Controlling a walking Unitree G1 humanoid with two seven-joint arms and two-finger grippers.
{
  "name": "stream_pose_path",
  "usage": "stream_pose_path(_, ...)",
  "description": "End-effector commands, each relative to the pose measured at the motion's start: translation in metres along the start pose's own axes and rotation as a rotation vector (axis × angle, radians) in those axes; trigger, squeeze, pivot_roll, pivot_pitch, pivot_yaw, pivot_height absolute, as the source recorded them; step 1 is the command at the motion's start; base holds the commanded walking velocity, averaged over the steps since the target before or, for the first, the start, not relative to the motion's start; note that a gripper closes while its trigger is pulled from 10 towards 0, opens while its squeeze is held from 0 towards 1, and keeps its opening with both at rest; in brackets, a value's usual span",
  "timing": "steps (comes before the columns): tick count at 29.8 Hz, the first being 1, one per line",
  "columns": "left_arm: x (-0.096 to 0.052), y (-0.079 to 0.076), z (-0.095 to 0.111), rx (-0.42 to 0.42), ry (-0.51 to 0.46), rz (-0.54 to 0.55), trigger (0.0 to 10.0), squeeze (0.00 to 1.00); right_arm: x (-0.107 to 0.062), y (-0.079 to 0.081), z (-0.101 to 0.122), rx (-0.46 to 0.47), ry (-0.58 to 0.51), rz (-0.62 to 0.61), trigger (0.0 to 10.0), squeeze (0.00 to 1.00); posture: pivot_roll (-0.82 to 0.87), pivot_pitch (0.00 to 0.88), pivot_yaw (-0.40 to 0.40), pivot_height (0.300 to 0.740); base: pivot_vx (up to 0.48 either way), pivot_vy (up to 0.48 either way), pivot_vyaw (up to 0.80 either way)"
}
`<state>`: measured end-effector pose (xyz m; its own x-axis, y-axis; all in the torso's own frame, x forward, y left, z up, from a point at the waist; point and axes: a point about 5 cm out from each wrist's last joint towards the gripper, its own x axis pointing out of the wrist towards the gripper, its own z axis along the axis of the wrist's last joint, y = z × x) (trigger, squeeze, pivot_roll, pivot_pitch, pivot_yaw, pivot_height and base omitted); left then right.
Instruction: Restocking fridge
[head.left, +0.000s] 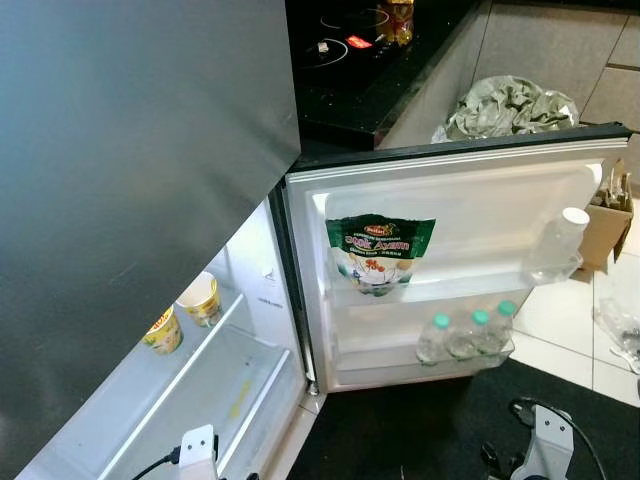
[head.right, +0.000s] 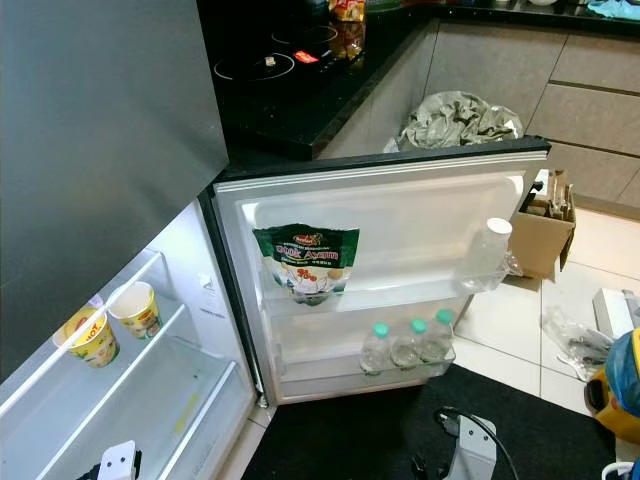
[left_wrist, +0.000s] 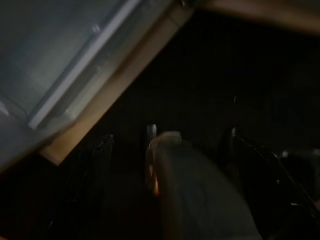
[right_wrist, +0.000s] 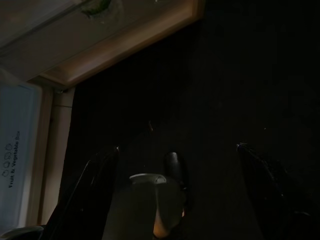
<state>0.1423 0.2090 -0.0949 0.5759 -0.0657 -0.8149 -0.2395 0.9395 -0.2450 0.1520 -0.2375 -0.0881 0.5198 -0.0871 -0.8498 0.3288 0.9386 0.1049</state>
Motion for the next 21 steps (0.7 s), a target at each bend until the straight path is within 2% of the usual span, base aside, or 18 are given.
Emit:
stream_pose_path(1, -0.003, 0.01, 0.003, -0.004, -0.013, 0.04, 10.0, 0.0, 0.0, -0.002, 0.005, -0.02, -0.01, -0.008, 10.0, 0.0, -0.02, 0.0, 0.012, 0.74, 0.0, 0.0, 0.0)
stream_pose_path(7, -0.003, 0.01, -0.001, 0.006, 0.002, 0.051, 10.0, 0.0, 0.0, -0.004, 0.008, -0.04, -0.009, -0.014, 10.0, 0.0, -0.01, 0.0, 0.004, 0.74, 0.0, 0.0, 0.0)
stream_pose_path(9, -0.006, 0.01, -0.017, 0.002, 0.05, 0.064, 10.0, 0.0, 0.001, -0.003, 0.019, -0.039, -0.028, -0.027, 10.0, 0.0, -0.04, 0.0, 0.013, 0.74, 0.0, 0.0, 0.0)
stream_pose_path(12, -0.007, 0.008, -0.028, 0.006, 0.088, 0.074, 10.0, 0.0, 0.003, 0.003, 0.026, -0.051, -0.044, -0.016, 10.0, 0.0, -0.02, 0.0, -0.006, 0.74, 0.0, 0.0, 0.0)
stream_pose_path(17, -0.005, 0.005, -0.023, 0.002, 0.071, 0.077, 10.0, 0.0, 0.005, 0.01, 0.026, -0.08, -0.037, 0.001, 10.0, 0.0, -0.02, 0.0, -0.009, 0.74, 0.0, 0.0, 0.0)
stream_pose_path(19, -0.003, 0.003, -0.015, 0.03, 0.052, 0.076, 10.0, 0.0, 0.006, 0.017, 0.026, -0.101, -0.032, 0.019, 10.0, 0.0, -0.02, 0.0, -0.004, 0.74, 0.0, 0.0, 0.0)
stream_pose_path(21, -0.003, 0.003, -0.015, 0.03, 0.052, 0.076, 10.0, 0.0, 0.006, 0.017, 0.026, -0.101, -0.032, 0.019, 10.0, 0.0, -0.02, 0.0, -0.004, 0.74, 0.0, 0.0, 0.0)
